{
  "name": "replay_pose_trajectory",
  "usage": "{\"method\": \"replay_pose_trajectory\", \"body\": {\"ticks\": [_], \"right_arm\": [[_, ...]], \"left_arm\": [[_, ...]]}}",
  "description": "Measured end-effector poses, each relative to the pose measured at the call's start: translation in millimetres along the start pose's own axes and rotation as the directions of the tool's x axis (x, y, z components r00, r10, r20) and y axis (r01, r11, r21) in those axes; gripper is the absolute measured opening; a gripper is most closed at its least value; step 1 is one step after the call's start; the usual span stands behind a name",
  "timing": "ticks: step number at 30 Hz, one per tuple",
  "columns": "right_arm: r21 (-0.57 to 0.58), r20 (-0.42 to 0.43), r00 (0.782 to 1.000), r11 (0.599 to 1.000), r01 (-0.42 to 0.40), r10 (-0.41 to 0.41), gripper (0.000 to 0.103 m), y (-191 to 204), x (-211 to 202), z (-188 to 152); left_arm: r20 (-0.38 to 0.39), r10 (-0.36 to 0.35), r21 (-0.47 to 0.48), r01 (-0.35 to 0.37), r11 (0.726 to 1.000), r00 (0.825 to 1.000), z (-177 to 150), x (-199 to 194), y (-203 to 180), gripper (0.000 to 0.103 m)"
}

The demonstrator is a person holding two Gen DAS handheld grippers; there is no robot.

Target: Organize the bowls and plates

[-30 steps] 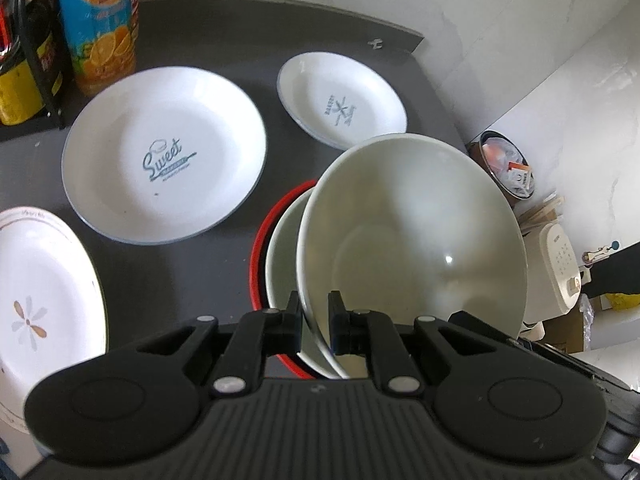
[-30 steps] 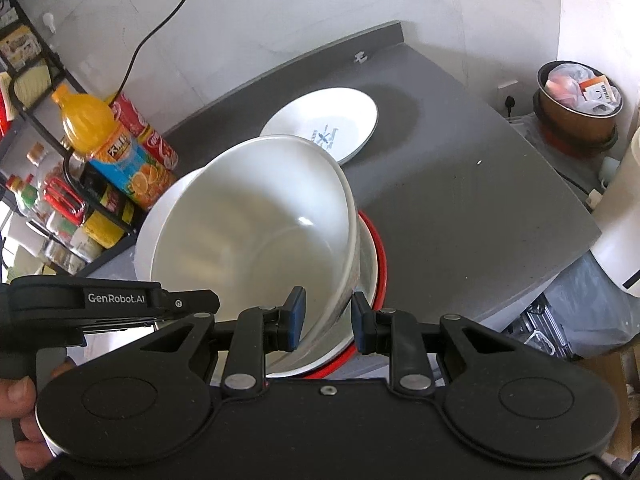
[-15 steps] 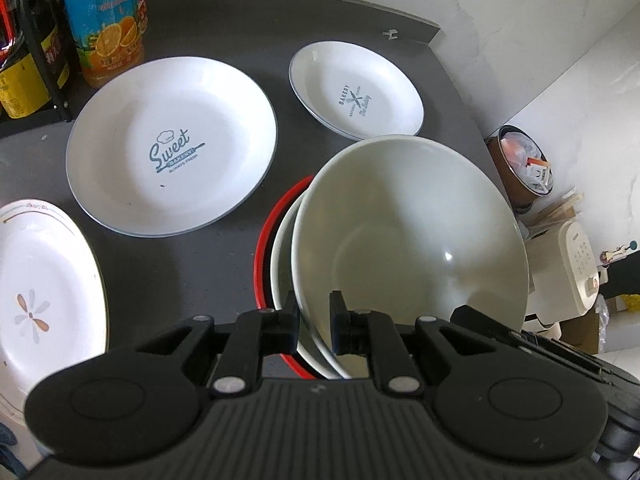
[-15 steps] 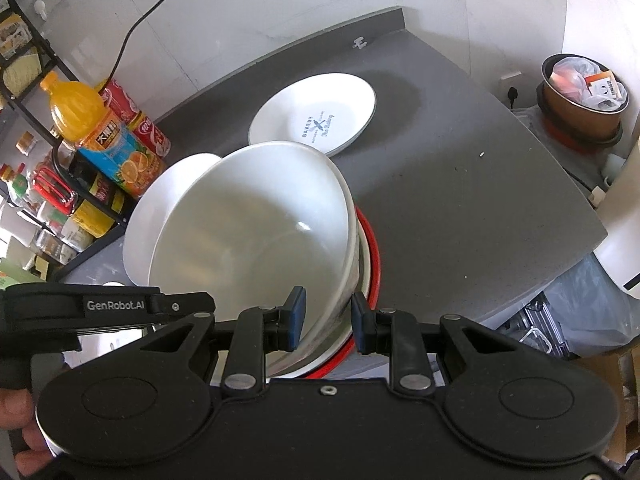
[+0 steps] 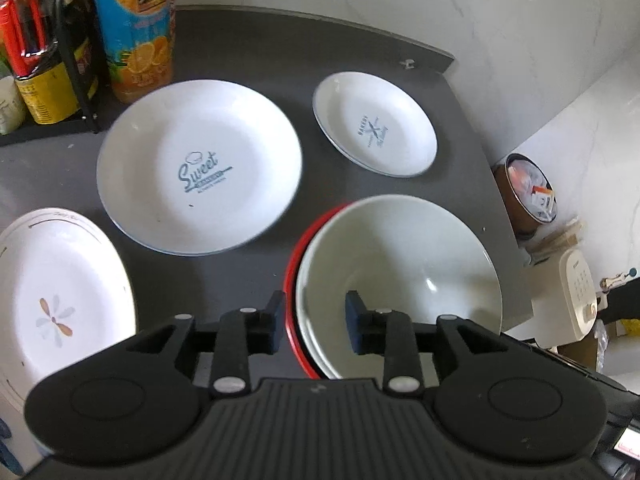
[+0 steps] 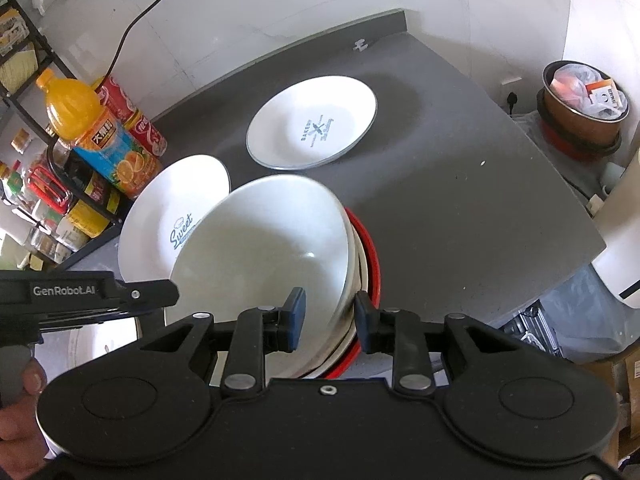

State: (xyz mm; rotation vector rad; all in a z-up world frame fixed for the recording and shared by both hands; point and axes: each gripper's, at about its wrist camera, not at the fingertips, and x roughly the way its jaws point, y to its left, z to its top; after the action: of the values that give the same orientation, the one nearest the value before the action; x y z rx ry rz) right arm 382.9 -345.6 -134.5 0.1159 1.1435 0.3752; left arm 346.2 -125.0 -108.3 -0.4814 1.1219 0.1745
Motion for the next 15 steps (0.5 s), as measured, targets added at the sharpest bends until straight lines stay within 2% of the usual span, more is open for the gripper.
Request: {"method": "replay_pose_trajectory", "body": {"ticks": [4,11,15], "right_arm": [[-0.010,0.042,0.999,1.000,0.019,-0.019,0.028,0.9,-9.5,2.8],[-0.032,0.045,0.995,0.995,0.092,-0.091,0.006,2.5,0.3,2.9],[-0.010,0.021,0.993,0.993,0.118,-0.118,0.008,4.9,5.1,2.6]], "left_arm": [[0.016,-0.008,-0.029,0.008,1.000,1.000,1.3,-6.2,9.7,0.032],[0.035,-0.023,-0.065,0.025,0.998,0.999,-0.5,-14.2,34.2,0.033],[0.037,-0.032,-0.077,0.035,0.996,0.999,-0.1,-19.1,51.1,0.033]]}}
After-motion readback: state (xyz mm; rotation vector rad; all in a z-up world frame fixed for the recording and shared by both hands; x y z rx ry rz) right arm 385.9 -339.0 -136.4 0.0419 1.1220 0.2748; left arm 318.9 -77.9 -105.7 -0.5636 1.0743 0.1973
